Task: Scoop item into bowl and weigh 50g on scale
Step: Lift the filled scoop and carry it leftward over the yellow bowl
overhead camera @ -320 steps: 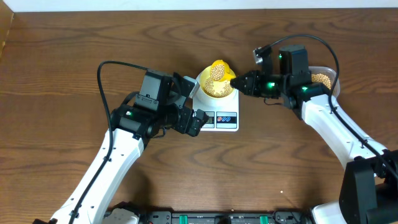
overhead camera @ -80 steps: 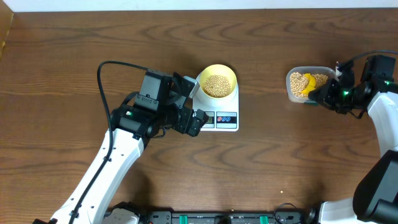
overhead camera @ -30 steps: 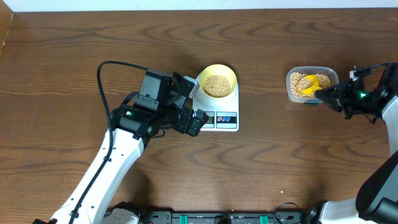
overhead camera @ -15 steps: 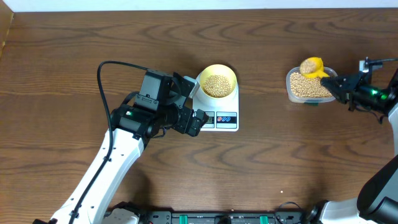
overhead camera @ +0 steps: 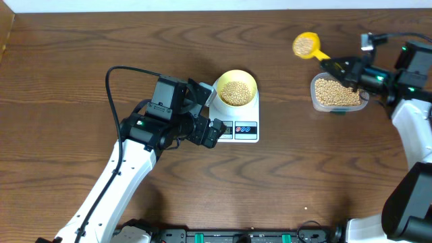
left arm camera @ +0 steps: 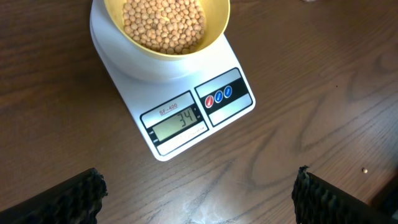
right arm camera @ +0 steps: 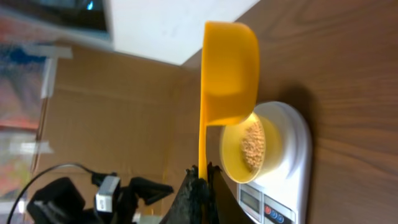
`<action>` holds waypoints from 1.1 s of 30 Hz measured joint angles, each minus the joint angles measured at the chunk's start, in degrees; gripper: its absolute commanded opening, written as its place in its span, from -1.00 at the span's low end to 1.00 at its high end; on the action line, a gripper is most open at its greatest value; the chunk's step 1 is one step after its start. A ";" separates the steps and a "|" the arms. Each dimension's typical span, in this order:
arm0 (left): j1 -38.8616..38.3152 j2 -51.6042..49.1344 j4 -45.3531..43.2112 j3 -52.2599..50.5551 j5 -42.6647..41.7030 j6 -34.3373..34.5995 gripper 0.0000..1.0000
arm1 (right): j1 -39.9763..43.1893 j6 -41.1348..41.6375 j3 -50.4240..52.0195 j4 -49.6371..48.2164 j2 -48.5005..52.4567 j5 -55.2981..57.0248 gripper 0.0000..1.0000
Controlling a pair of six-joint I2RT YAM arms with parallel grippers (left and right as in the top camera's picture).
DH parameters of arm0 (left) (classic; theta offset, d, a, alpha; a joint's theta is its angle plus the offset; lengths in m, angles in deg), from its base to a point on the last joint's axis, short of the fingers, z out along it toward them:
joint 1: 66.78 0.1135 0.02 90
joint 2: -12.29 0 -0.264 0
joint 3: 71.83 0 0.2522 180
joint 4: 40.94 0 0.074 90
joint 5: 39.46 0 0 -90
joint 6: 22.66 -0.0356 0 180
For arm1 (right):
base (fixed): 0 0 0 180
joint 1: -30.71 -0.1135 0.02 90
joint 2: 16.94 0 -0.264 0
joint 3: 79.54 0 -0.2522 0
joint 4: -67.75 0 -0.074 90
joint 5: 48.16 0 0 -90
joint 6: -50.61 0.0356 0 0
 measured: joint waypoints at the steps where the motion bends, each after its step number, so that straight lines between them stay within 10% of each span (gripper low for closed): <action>1: 0.00 0.00 -0.07 0.00 0.00 0.02 0.95 | -1.33 1.25 0.04 -1.86 0.00 0.02 -0.98; 33: 0.00 0.00 -0.04 0.00 0.00 0.00 0.96 | -20.90 2.49 0.04 -9.11 0.07 10.88 -0.98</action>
